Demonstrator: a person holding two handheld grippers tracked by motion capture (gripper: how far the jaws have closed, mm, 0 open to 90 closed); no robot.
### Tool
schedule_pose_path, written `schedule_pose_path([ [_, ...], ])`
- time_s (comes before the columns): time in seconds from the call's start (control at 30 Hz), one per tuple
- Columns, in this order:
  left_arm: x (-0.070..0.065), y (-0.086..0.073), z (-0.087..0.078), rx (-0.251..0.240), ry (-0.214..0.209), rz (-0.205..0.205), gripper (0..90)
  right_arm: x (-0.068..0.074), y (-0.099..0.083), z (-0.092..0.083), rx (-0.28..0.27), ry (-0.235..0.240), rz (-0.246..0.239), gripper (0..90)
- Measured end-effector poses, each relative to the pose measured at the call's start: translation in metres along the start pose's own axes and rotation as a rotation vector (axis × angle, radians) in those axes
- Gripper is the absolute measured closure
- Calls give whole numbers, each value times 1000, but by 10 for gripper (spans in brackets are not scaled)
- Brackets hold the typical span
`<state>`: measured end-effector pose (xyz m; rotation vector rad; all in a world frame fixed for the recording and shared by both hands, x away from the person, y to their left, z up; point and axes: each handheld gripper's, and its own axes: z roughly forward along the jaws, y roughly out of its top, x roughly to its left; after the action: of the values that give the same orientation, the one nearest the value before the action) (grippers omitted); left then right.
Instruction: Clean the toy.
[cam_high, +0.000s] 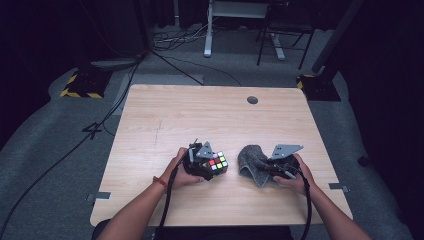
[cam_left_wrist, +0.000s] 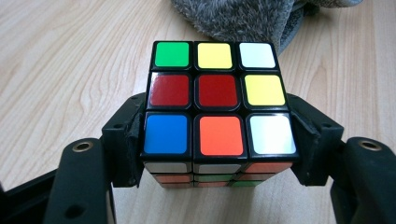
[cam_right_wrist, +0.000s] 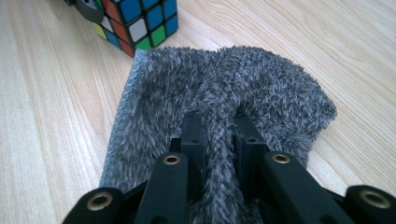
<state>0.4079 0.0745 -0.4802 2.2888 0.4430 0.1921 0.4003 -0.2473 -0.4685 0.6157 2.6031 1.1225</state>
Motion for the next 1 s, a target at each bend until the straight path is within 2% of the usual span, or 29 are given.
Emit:
schedule_pose_path([
  [0.1,-1,0,0,8,6,2,318,0,0,1,2,-4,-3,777],
  [0.23,-2,-2,2,55,7,2,268,1,0,2,3,-6,-2,772],
  [0.37,-4,-3,-2,69,0,10,242,1,0,2,3,-5,0,761],
  [0.5,-7,-5,-7,69,-3,-3,232,2,0,2,5,-8,-3,753],
  [1.0,-17,-11,-18,82,-29,12,243,3,1,1,2,-6,-2,736],
])
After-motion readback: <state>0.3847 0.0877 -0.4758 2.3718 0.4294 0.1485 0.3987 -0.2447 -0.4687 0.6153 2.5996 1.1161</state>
